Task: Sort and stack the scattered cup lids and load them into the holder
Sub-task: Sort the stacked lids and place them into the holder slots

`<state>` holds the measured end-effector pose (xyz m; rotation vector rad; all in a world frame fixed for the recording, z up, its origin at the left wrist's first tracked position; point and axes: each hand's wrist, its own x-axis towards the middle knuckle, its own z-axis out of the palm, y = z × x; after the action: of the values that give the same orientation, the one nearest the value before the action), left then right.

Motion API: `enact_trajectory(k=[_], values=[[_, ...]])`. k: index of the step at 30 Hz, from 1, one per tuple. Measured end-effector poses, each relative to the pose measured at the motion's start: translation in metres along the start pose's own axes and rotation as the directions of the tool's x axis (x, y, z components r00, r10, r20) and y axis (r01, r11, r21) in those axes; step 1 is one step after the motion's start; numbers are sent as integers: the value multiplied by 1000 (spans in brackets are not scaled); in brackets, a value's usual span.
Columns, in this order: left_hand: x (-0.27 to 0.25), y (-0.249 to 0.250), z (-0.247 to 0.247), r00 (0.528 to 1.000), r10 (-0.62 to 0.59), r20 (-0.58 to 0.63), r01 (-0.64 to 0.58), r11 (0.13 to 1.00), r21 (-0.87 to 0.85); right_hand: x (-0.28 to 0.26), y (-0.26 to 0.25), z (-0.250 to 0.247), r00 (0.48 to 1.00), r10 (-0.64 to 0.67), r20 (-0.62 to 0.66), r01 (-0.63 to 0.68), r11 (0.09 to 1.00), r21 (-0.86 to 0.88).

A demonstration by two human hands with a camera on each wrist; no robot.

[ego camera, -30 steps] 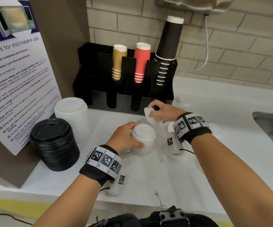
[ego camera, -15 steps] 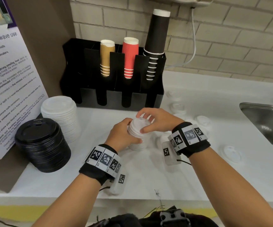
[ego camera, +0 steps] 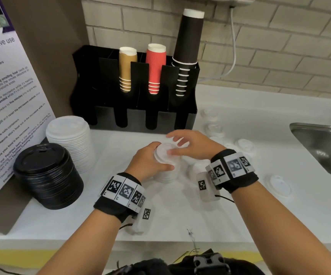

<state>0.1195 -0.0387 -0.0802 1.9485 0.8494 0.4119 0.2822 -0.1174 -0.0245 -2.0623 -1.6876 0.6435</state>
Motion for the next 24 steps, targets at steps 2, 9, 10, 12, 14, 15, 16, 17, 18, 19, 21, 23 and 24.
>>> enact_trajectory(k=[2,9,10,12,14,15,16,17,18,19,21,23,24], values=[[1,-1,1,1000,-6,7,6,1000,-5,-8,15,-11,995,70,-73,-73,997,-40],[7,4,8,997,-18,73,17,1000,20,-31,46,-8,893,403,201,-314,877,-364],[8,4,10,997,-18,75,16,1000,22,-31,47,-4,892,401,210,-301,872,-386],[9,5,11,997,-13,76,11,1000,22,-30,48,2,896,388,216,-277,870,-408],[10,6,12,997,-9,81,7,1000,22,-31,51,5,904,374,207,-274,878,-393],[10,6,12,997,-9,83,7,1000,26,-31,52,4,908,369,199,-277,884,-377],[11,6,11,996,-9,84,7,1000,30,-32,53,1,912,364,187,-283,891,-355],[11,6,11,996,-10,83,7,999,35,-33,55,-4,917,360,170,-292,899,-326],[11,7,11,997,-10,82,6,999,40,-34,56,-9,923,358,144,-308,908,-284],[10,7,11,997,-6,75,3,999,50,-36,58,-16,928,356,107,-326,918,-227],[10,8,11,999,5,44,-9,995,98,-39,60,-28,942,336,5,-335,939,-77],[10,9,11,1000,12,18,-15,990,138,-41,57,-35,951,292,-97,-284,955,86],[9,9,11,1000,15,14,-16,989,145,-40,53,-37,955,267,-127,-245,955,170]])
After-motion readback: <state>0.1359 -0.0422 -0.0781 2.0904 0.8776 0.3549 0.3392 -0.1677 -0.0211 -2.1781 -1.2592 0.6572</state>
